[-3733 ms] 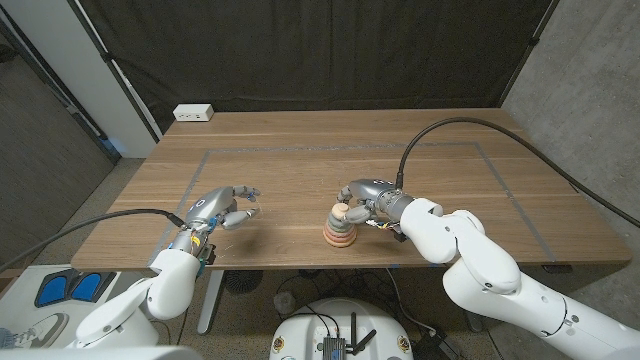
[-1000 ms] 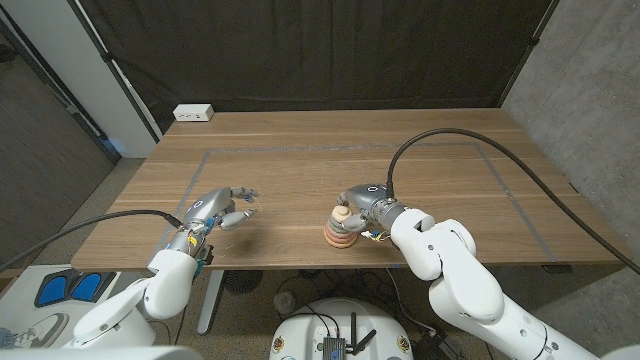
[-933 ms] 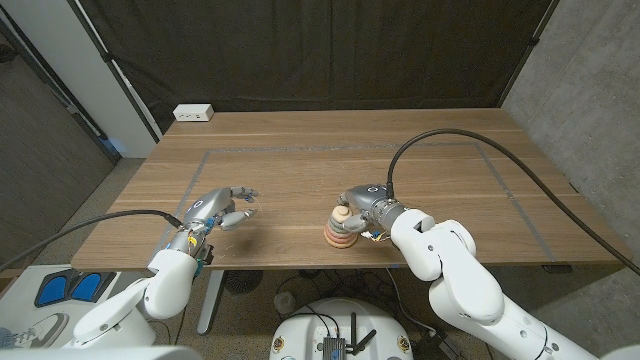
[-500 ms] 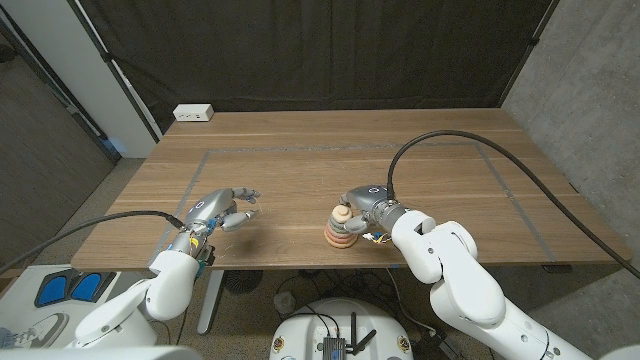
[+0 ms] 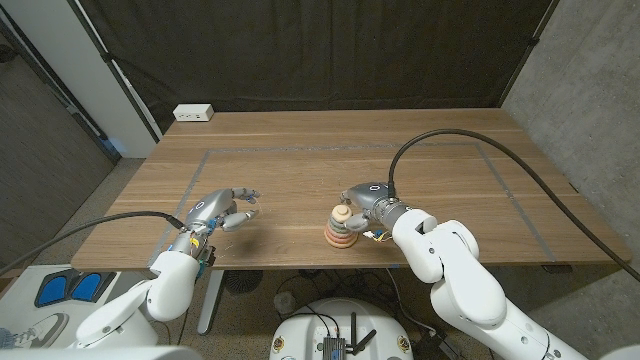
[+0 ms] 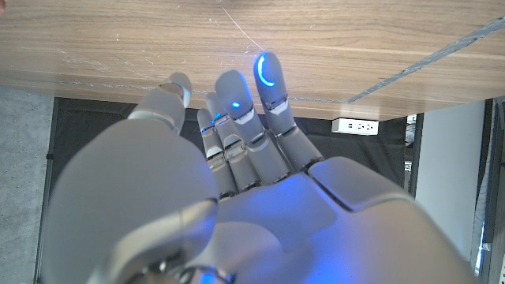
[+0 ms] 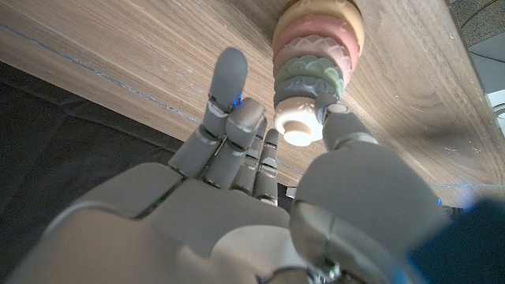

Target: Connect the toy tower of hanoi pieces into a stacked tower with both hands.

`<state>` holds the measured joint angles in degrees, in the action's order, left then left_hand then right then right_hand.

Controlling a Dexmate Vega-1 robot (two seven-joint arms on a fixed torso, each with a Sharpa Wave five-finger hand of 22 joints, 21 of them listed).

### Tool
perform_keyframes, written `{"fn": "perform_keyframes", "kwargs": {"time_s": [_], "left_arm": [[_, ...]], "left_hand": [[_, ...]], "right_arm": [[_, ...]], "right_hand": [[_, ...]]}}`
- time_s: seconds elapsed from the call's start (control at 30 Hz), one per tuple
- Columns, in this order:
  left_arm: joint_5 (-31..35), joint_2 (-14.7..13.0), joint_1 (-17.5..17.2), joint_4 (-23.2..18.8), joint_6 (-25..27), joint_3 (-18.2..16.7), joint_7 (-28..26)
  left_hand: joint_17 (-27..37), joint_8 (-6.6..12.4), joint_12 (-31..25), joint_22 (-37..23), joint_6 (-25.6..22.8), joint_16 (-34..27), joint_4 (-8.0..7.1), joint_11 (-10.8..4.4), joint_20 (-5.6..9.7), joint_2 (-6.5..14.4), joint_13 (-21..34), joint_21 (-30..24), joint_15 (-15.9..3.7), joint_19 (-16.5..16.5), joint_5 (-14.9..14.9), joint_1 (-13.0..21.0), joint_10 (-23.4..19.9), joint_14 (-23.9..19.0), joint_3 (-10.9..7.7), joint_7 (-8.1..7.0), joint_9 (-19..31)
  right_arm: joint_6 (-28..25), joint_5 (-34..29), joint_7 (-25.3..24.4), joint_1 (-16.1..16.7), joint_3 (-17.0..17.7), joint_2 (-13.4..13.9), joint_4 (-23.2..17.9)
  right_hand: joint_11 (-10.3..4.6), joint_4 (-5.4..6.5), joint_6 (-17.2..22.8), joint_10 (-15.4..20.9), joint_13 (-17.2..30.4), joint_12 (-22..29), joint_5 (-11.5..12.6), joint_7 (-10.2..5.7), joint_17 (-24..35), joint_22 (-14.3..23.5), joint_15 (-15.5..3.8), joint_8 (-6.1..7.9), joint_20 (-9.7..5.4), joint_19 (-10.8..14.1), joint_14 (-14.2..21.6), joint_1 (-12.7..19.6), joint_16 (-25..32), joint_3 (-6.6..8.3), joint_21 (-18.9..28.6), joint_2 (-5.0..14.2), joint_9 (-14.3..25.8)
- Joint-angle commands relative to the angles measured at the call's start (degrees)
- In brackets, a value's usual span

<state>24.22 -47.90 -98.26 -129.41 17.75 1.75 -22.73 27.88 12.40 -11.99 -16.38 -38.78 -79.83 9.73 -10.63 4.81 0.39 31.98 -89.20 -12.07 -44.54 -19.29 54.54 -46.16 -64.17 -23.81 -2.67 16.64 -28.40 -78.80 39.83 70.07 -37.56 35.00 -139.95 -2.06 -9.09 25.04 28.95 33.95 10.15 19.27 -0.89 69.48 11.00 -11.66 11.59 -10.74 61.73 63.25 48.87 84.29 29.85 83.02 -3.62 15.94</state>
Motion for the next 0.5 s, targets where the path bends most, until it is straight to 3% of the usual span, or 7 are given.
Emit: {"fn": "perform_keyframes", "kwargs": {"time_s": [0.03,0.5], "left_arm": [[-0.2,0.2,-0.1,-1.4,1.5,-0.2,0.4],[1.0,-0.3,-1.1,-3.0,1.7,-1.7,0.9]], "left_hand": [[0.2,-0.16,0.1,-0.2,-0.2,-0.4,-0.07,-0.10,7.24,0.1,0.3,-0.1,-0.55,-0.6,-0.3,0.0,-0.2,0.2,-0.49,0.28,0.1],[0.0,-0.38,0.7,0.0,0.9,-0.3,-0.21,-0.24,7.18,-0.4,0.0,0.0,-0.55,-0.5,-0.2,-0.5,1.5,0.4,-0.22,-0.21,0.3]], "right_arm": [[-0.3,0.6,-1.9,2.8,3.0,0.3,-1.8],[-4.0,1.1,-11.3,9.3,6.3,-0.4,-2.9]], "right_hand": [[-0.28,0.20,-0.2,0.1,-0.2,0.4,-0.1,-0.19,0.3,0.1,-0.86,0.12,-1.97,-0.4,0.0,-0.1,-0.3,-0.11,-0.2,-0.18,0.1],[-2.25,0.08,4.0,4.0,-1.4,1.7,-0.6,-1.33,0.1,0.2,-0.90,2.34,-1.97,-0.3,-0.1,0.3,-1.1,0.62,-0.5,1.29,0.5]]}}
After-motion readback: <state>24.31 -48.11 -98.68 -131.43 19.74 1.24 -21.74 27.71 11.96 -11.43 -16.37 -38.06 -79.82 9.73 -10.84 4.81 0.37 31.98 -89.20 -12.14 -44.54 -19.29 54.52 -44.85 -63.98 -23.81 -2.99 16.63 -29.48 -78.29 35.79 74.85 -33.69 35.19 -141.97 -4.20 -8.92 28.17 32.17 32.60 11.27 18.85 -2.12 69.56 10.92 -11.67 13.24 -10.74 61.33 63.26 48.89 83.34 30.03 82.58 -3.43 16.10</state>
